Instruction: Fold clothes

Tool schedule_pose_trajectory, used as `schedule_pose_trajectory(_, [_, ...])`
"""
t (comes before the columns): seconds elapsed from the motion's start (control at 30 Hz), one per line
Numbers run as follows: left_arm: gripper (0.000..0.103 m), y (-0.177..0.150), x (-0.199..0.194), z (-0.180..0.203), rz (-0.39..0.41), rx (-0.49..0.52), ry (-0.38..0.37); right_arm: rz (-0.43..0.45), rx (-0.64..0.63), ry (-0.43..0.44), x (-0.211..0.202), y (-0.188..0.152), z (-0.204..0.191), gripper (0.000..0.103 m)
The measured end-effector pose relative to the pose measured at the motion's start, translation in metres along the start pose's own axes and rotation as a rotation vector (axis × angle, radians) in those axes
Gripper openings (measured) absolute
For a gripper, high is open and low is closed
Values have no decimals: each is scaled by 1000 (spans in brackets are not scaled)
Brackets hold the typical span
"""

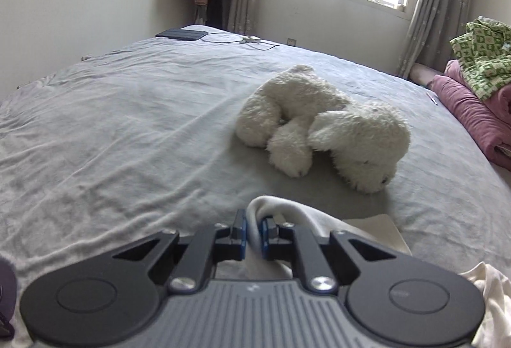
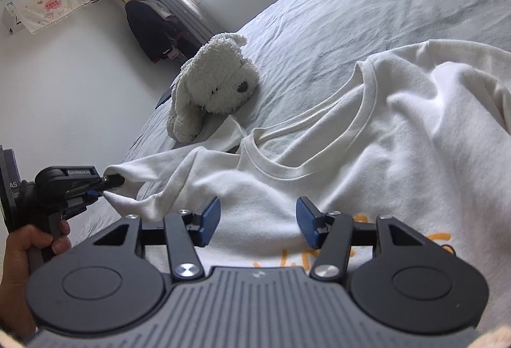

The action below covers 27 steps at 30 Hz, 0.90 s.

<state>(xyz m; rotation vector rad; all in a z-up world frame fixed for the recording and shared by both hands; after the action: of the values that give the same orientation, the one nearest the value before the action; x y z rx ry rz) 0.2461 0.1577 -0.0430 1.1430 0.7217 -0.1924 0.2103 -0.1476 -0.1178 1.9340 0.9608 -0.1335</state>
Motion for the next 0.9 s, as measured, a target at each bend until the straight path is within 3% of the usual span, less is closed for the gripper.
schedule_pose_trajectory(0.2, [9,-18,0,-17,-58,-14,76,-3,-9,-1,1,-1,-2,57])
schedule_pose_trajectory(0.5, [10,-29,-53,30,-62,115,-177,-4,-7,0,-1,-2,-2,57])
schedule_pose_trajectory(0.73, [14,-58,-68,62,-220,230,-358,-4,0,1,0,-2,-2,57])
schedule_pose_trajectory(0.83, [16,-76,-68,70,-280,294,-398,-4,2,1,0,-2,-2,57])
schedule_pose_trajectory(0.9, [22,-87,-64,73,-339,342,-414,-4,4,2,0,-2,-2,57])
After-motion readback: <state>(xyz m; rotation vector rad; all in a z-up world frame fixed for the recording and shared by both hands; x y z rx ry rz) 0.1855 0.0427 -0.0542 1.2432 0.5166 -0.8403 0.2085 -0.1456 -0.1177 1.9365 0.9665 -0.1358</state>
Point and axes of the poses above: each gripper's, at about its wrist camera, not at the fingertips, and x roughly the way its jaws point, z to its right, y to its top, the point moved 6 cm from there along x, roughly the way its jaws point, and after that the axes turned 9 degrees about -x, right-handed, at the moved point
